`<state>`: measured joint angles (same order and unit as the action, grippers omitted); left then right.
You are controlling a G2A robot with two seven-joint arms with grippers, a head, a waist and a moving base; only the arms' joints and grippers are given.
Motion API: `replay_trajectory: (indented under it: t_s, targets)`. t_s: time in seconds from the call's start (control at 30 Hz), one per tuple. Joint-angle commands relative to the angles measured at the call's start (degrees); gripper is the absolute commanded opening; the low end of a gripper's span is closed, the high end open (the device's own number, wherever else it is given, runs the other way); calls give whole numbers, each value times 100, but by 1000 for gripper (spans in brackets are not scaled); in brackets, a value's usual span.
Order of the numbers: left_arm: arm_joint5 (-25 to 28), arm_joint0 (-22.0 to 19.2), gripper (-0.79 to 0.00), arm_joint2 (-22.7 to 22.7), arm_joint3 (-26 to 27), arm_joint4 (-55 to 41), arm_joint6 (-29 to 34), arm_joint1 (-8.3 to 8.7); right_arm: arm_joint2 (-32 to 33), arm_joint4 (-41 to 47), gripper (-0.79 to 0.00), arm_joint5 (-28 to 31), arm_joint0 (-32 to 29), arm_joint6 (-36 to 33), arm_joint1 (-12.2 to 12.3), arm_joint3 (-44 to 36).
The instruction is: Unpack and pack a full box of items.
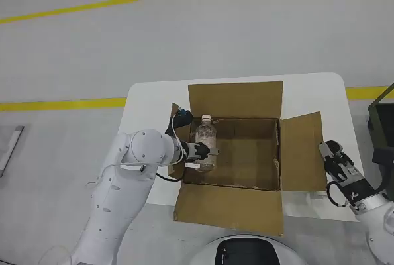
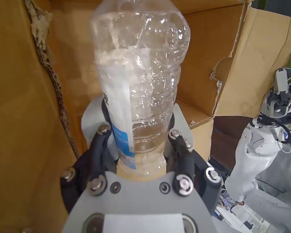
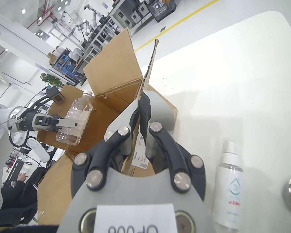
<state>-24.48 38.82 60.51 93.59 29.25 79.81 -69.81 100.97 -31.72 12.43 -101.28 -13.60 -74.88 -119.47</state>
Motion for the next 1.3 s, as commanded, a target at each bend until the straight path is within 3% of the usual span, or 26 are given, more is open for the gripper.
replay_trajectory:
  t_s: [0.0, 0.43, 0.87, 1.27]
  targets:
    - [0, 0, -785, 0, 0, 0, 0, 0, 3, -2, -785, 1, -1, 9, 3, -6]
    - [-61, 136, -785, -179, -167, -145, -233, -28, -69, -172, -785, 31, 36, 55, 31, -9]
    - [-466, -423, -785, -1116, -983, 91, -467, -221, -127, -166, -785, -7, 68, 64, 53, -25]
    - [-610, -718, -785, -1546, -1683, 139, -610, -348, -142, -159, -785, -25, 93, 47, 77, -12]
